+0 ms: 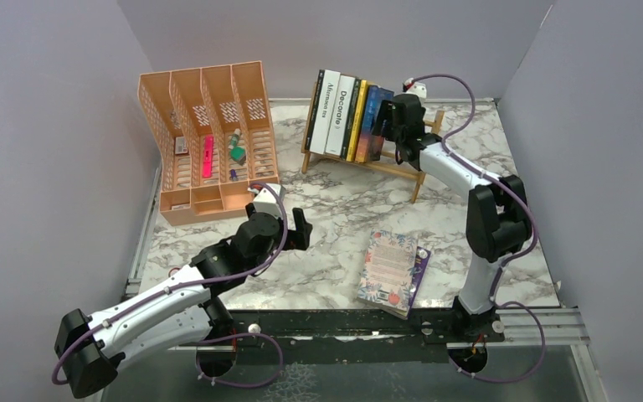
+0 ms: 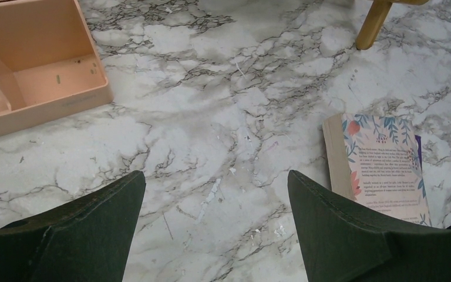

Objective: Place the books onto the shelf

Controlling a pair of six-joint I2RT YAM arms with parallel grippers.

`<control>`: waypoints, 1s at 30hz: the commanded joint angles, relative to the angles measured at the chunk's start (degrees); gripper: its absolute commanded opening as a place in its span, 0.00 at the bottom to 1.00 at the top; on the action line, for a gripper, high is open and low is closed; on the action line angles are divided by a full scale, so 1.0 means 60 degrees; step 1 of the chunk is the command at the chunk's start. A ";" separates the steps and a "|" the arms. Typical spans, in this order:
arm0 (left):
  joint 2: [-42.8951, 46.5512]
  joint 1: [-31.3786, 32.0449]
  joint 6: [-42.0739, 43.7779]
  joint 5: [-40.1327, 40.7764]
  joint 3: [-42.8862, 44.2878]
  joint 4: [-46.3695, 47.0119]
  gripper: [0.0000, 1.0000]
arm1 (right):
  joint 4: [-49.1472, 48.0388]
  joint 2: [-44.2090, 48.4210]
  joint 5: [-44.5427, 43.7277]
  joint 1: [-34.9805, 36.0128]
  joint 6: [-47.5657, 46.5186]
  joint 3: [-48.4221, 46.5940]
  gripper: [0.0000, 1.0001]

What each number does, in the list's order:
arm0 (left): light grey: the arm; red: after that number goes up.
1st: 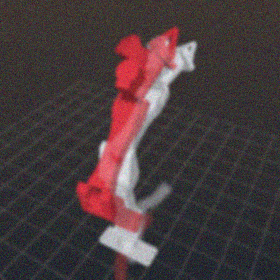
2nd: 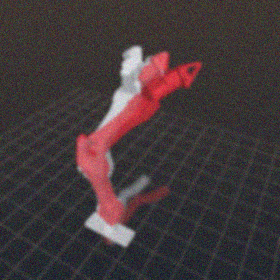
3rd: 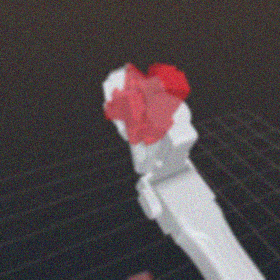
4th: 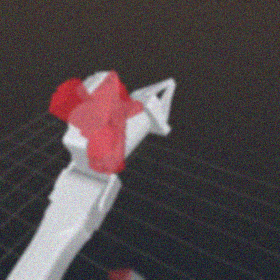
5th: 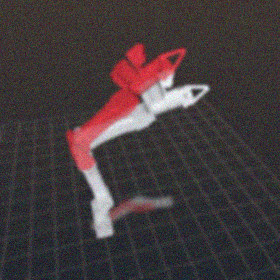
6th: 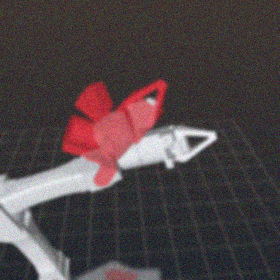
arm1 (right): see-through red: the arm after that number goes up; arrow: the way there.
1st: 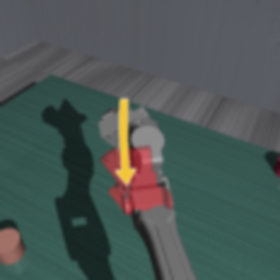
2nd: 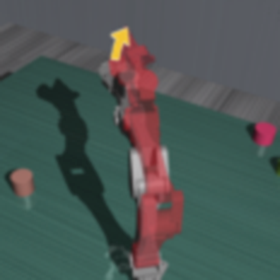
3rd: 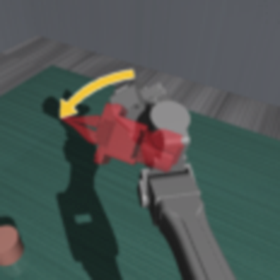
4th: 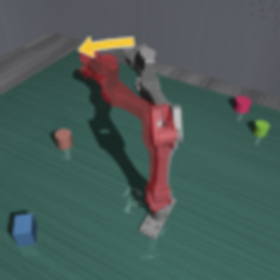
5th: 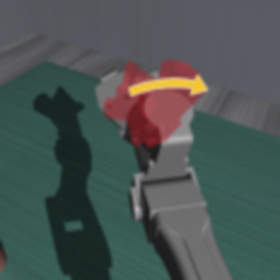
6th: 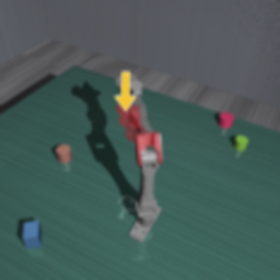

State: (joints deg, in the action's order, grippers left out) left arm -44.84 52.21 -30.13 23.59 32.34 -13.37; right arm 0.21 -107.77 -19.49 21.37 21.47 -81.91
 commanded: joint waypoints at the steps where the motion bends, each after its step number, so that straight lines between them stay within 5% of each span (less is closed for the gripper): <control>1: -0.0250 0.0026 0.0143 -0.0309 0.0326 0.0244 0.91 | 0.0339 0.1080 0.0833 0.0145 0.0010 0.0036 0.74; 14: -0.1758 0.0016 -0.0461 -0.2687 0.1026 0.0466 0.99 | 0.3152 0.4622 0.3084 0.0153 0.0459 0.1656 0.74; 25: -0.4291 0.0044 -0.1781 -0.5762 0.0859 0.2991 0.98 | 0.5759 0.8961 0.1807 0.0146 0.1945 0.5643 0.76; 30: -0.5703 0.0100 -0.2176 -0.6304 0.1023 0.3991 0.95 | 0.5612 1.0240 0.2486 0.0150 0.2757 0.7541 0.78</control>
State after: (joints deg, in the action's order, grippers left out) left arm -73.60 52.27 -39.83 -7.79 37.95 2.00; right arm 30.68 -50.02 -5.76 22.06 32.42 -42.96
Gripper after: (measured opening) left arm 0.970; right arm 0.777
